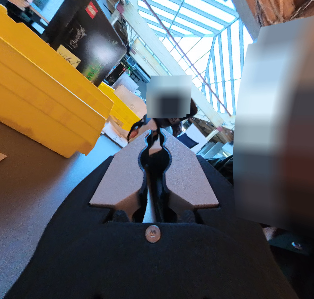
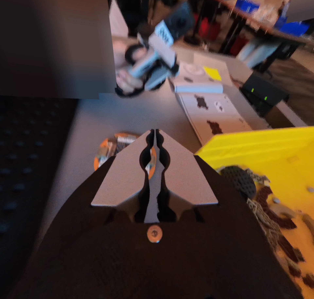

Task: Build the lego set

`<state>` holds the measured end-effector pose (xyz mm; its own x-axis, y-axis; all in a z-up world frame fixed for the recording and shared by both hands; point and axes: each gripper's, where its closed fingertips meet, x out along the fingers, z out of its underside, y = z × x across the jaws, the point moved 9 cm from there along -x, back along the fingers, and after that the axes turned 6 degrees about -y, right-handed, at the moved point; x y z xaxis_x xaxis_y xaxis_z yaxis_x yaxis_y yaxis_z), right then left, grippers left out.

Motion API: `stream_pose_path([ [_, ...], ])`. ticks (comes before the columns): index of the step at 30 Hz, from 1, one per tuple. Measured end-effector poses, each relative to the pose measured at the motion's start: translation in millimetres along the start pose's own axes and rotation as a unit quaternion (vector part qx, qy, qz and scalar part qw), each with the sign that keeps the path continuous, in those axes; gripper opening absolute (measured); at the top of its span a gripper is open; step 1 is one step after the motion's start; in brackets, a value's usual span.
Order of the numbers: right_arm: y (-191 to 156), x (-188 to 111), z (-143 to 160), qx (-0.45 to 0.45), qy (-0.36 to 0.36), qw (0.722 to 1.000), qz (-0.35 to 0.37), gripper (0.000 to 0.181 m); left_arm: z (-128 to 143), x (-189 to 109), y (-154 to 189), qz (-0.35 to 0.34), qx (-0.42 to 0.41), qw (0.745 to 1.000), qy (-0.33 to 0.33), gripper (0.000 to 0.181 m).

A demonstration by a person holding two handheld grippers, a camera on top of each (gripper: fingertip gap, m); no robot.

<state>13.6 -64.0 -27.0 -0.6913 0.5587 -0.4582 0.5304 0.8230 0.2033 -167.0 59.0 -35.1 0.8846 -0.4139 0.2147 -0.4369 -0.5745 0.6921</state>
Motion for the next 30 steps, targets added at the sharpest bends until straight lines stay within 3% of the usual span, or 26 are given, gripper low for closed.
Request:
stream_pose_path([
  [4, -6.2, 9.6, 27.1, 0.025, -0.141, 0.986, -0.091, 0.008, -1.6, -2.4, -2.2, 0.026, -0.028, 0.999, 0.017, 0.004],
  [9, -18.1, 18.0, 35.8, 0.016, -0.162, 0.976, -0.147, 0.021, 2.6, 4.1, -0.7, 0.016, -0.01, 1.0, -0.017, 0.003],
  [12, -16.0, 24.1, 45.8, 0.003, -0.178, 0.974, -0.139, 0.019, 4.5, 6.1, -0.4, 0.009, 0.0, 0.999, -0.031, 0.002],
  [17, -11.7, 27.5, 52.6, 0.055, -0.169, 0.967, -0.182, 0.011, 5.6, 6.8, -1.8, 0.009, -0.003, 0.999, -0.035, 0.001],
  [24, -19.9, 11.9, 30.2, -0.089, -0.122, 0.982, -0.115, 0.006, 5.0, 5.2, -3.1, 0.011, -0.009, 0.999, -0.033, 0.001],
  [30, -33.4, 1.4, 10.0, -0.178, -0.102, 0.977, -0.057, 0.006, 7.3, 7.5, -4.9, 0.015, -0.017, 0.999, -0.042, 0.001],
])
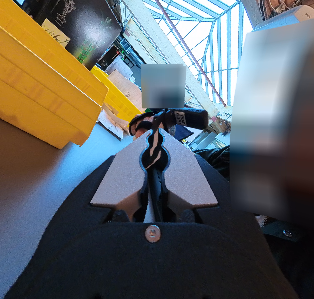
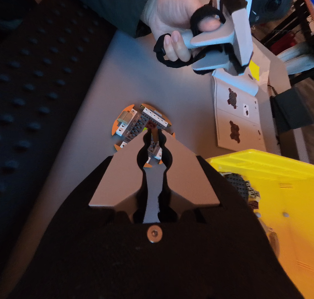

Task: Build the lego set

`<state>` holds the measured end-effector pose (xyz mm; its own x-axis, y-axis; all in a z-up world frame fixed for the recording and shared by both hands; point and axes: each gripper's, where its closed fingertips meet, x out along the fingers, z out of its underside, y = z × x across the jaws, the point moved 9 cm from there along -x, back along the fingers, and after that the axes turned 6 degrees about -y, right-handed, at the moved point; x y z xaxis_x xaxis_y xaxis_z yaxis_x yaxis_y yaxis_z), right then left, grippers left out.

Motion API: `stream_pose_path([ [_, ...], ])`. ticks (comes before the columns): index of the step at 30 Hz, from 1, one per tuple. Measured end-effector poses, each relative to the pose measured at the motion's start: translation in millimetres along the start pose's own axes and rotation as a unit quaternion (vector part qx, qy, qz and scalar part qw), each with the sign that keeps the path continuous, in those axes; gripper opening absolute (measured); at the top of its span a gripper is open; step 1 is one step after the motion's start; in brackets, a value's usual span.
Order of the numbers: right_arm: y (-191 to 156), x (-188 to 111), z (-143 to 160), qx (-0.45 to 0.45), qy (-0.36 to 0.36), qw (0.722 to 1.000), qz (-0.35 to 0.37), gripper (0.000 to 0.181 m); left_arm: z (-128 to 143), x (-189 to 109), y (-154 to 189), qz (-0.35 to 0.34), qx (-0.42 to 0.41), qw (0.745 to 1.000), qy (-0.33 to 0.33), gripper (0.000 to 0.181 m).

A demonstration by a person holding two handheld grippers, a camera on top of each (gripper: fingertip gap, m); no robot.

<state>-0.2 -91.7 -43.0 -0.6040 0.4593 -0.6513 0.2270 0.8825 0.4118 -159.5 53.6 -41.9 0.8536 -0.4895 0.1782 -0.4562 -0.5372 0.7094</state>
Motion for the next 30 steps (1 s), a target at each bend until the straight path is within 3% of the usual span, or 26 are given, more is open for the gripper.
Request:
stream_pose_path([
  [9, 10.4, -11.3, -3.8, 0.039, 0.024, 0.998, 0.038, 0.006, 5.4, 6.4, -1.7, 0.009, -0.017, 0.999, -0.027, 0.005],
  [14, 13.4, -16.3, -12.3, 0.023, 0.036, 0.994, 0.097, 0.005, 24.1, 34.8, -6.0, -0.02, -0.032, 0.995, -0.087, 0.032],
  [20, 13.6, -11.2, -13.8, -0.002, 0.007, 0.99, 0.141, 0.006, 32.7, 48.9, -5.8, -0.056, -0.018, 0.992, -0.109, 0.006],
  [30, 11.6, -7.1, -16.6, -0.021, 0.008, 0.987, 0.159, 0.006, 30.9, 45.6, -6.4, -0.052, -0.028, 0.992, -0.109, 0.001],
])
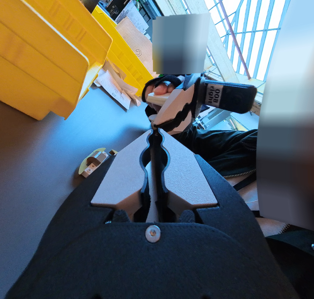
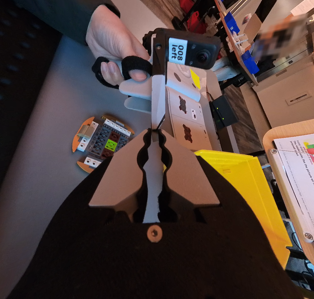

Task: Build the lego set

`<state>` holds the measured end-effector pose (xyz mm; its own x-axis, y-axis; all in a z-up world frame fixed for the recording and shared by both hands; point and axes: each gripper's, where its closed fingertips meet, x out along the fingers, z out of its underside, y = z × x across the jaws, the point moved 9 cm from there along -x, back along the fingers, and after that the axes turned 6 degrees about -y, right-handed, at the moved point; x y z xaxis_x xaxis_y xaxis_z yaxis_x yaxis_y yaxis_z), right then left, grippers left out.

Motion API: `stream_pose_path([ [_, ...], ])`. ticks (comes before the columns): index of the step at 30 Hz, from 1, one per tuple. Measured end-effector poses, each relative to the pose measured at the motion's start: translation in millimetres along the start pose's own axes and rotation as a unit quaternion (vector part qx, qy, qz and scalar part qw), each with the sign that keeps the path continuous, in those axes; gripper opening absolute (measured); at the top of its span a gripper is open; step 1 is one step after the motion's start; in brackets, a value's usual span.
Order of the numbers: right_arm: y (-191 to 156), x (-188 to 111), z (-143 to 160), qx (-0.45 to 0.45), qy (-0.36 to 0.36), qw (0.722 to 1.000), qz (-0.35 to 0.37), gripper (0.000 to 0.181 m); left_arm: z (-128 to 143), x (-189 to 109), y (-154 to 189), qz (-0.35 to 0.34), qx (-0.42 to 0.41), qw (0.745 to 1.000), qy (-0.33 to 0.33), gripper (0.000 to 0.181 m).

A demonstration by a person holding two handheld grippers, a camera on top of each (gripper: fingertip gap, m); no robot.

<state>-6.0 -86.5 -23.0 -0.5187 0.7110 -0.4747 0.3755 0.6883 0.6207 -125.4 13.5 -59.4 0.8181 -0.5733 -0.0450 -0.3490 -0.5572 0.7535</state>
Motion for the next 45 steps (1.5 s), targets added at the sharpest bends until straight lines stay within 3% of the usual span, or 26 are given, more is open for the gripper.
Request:
stream_pose_path([
  [4, 11.5, -5.7, 6.7, 0.066, 0.057, 0.996, -0.013, 0.023, -3.6, -5.1, 5.3, 0.011, 0.002, 1.0, 0.018, 0.0],
  [7, 17.8, -13.9, 15.8, 0.109, 0.128, 0.984, -0.063, 0.022, -3.4, -7.2, 6.4, 0.006, 0.003, 1.0, 0.015, 0.001],
  [10, 21.1, -15.9, 22.8, 0.114, 0.156, 0.979, -0.068, 0.021, -3.2, -7.4, 8.3, -0.013, 0.021, 1.0, 0.006, 0.0],
  [20, 12.9, 4.1, 43.5, 0.075, 0.069, 0.992, -0.07, 0.02, -5.9, -8.6, 23.5, -0.115, 0.136, 0.984, -0.005, 0.001],
  [26, 13.7, -6.0, 23.9, 0.05, 0.119, 0.991, -0.035, 0.019, -3.6, -6.4, 17.8, -0.078, 0.089, 0.993, -0.007, 0.001],
  [38, 9.7, -3.9, 16.0, 0.053, 0.108, 0.991, -0.051, 0.005, -1.6, -2.8, 15.5, -0.012, 0.045, 0.999, -0.01, 0.002],
  [41, 30.0, -6.0, 33.8, 0.083, 0.067, 0.994, 0.036, 0.004, 0.2, -7.5, -0.5, -0.049, 0.023, 0.998, -0.015, 0.021],
  [45, 67.4, -15.1, 65.3, 0.201, 0.002, 0.962, 0.183, 0.005, 10.1, -4.5, -23.4, -0.166, 0.059, 0.98, -0.091, 0.024],
])
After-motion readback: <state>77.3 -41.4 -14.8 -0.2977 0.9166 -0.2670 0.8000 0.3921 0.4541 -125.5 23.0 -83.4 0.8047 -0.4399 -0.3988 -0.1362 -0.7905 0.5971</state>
